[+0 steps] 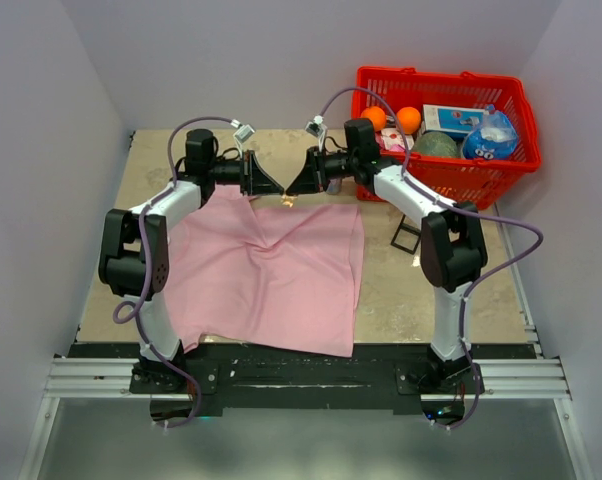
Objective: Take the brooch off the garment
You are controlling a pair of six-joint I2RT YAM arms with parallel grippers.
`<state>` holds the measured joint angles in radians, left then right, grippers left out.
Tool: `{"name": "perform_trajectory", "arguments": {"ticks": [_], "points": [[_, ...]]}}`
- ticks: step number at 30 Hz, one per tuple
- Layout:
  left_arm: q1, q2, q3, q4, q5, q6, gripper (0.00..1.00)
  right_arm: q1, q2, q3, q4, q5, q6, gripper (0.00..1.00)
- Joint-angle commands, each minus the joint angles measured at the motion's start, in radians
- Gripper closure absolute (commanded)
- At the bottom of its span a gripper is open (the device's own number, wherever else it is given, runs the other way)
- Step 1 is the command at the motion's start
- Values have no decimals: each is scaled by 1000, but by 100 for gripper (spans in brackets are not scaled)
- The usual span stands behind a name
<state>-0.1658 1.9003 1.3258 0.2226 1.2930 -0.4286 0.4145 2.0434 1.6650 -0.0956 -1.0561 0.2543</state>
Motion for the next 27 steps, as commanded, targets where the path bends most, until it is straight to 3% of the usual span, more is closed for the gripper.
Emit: {"name": "perform_trajectory", "arguments": {"ticks": [1, 15, 16, 21, 23, 27], "points": [[-26, -15, 15, 44, 37, -16, 100, 10, 23, 21, 118, 36, 77, 100], [-26, -21, 21, 3, 31, 25, 100, 4, 57, 29, 234, -85, 165, 99], [-26, -21, 21, -2, 31, 30, 100, 3, 58, 32, 234, -93, 165, 87], [-26, -23, 41, -75, 25, 92, 100, -39, 28, 70, 273, -110, 224, 49], [-26, -27, 50, -107, 19, 123, 100, -68, 2, 114, 225, -82, 145, 41], [-26, -30, 55, -189, 9, 197, 100, -98, -46, 202, -28, -29, -71, 37]]}}
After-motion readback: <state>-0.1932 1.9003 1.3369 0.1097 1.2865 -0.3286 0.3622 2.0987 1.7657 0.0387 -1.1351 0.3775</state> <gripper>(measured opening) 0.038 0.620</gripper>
